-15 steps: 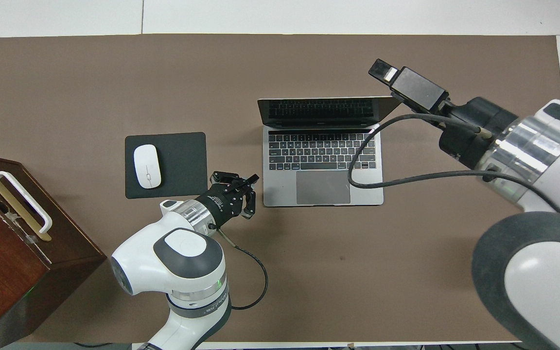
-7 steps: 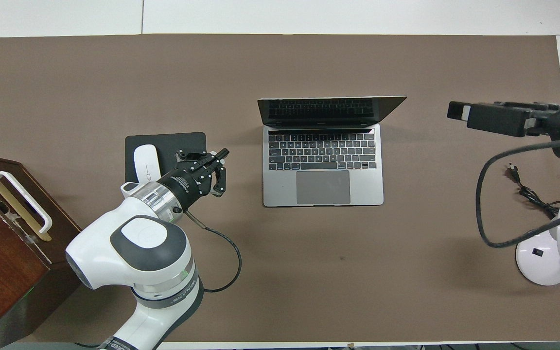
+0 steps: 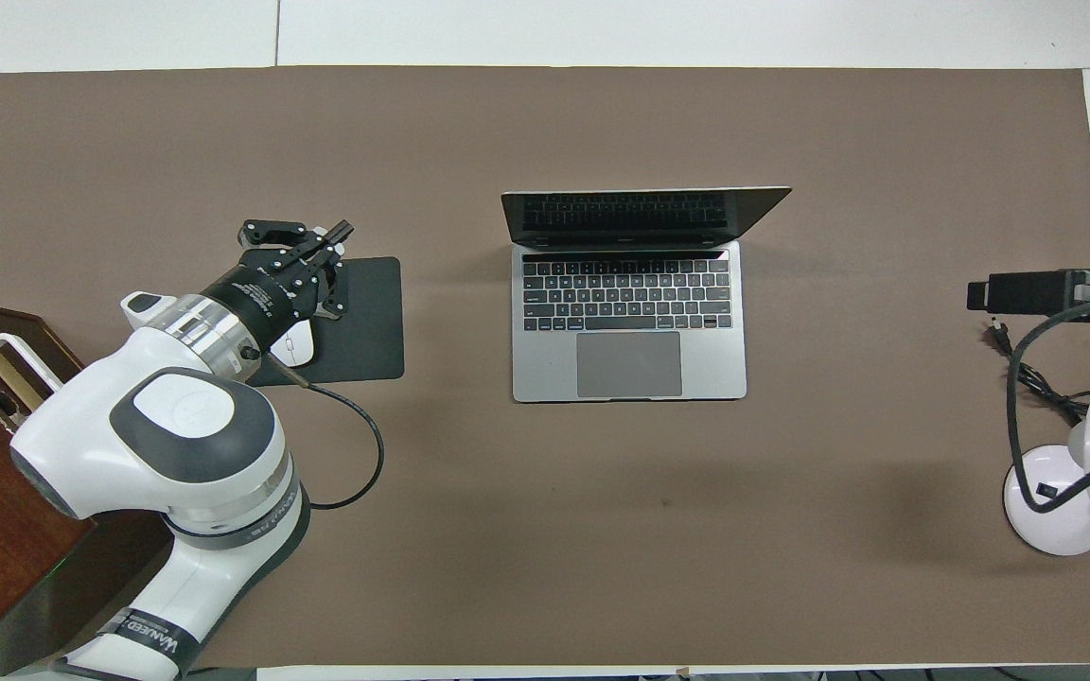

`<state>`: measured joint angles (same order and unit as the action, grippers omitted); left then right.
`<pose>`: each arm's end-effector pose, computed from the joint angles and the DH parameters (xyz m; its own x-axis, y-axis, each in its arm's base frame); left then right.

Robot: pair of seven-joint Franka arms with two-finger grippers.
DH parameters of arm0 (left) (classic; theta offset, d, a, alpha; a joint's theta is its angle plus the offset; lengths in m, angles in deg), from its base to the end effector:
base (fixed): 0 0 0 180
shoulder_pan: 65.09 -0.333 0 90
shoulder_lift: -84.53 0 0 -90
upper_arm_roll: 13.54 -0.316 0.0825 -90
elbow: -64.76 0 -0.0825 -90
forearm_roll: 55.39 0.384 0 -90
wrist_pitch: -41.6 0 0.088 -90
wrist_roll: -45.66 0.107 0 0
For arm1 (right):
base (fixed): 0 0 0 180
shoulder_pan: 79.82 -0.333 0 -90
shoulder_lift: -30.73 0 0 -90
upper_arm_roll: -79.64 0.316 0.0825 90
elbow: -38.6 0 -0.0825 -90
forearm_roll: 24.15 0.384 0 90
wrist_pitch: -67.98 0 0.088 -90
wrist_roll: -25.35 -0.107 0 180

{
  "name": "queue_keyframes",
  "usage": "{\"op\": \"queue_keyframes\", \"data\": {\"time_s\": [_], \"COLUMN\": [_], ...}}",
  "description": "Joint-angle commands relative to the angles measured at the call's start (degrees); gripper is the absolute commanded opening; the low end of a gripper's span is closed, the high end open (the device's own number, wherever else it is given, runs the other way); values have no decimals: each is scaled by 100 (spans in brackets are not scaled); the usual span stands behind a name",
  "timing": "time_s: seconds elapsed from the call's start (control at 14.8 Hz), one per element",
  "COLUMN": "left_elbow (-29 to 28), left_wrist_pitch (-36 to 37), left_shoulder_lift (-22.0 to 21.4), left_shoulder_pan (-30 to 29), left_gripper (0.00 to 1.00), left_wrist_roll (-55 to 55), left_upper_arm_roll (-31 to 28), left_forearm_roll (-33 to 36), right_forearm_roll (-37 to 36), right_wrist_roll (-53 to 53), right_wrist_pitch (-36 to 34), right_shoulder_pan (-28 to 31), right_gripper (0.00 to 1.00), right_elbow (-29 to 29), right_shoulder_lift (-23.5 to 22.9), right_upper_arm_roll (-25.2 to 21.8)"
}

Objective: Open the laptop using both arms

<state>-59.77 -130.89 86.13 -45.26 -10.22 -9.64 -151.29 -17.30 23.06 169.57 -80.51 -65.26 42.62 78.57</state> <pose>0.5243 -0.1507 0.4113 -0.2333 0.6123 -0.7554 0.6876 0.6532 0.3171 0.5070 0.0061 0.6383 0.9845 -0.0704 0.1605 -0.0497 -0.9903 -0.1295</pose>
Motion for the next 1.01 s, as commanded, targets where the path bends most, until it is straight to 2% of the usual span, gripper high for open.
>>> {"op": "queue_keyframes", "data": {"time_s": [0.0,0.27,0.34,0.47,0.54,0.68,0.74,0.81,0.95], "left_elbow": [165,227,228,228,219,219,245,306,377], "left_wrist_pitch": [-57,-250,-250,-259,-259,-372,-391,-399,-400], "left_shoulder_lift": [59,86,86,112,104,112,121,121,182], "left_shoulder_pan": [-390,-769,-813,-954,-1041,-1182,-1226,-1244,-1428], "left_gripper": [0,1,6,26,32,62,83,91,92], "left_wrist_roll": [375,1463,1805,2631,2931,3275,3494,3697,3743], "left_upper_arm_roll": [40,40,40,40,40,40,40,40,40], "left_forearm_roll": [107,107,115,186,186,195,229,326,510], "right_forearm_roll": [-351,-439,-457,-492,-492,-483,-492,-501,-501], "right_wrist_roll": [-106,-97,-97,-88,-88,-88,-79,-79,-79], "right_wrist_pitch": [-43,1,-34,-122,-253,-517,-639,-763,-1017], "right_shoulder_pan": [139,192,244,621,648,658,658,658,666], "right_gripper": [100,100,100,100,100,100,100,100,100], "right_elbow": [14,129,294,585,760,1024,1103,1130,1550], "right_shoulder_lift": [-229,-458,-563,-775,-801,-802,-802,-810,-1011], "right_upper_arm_roll": [107,72,89,386,414,414,414,414,406]}}
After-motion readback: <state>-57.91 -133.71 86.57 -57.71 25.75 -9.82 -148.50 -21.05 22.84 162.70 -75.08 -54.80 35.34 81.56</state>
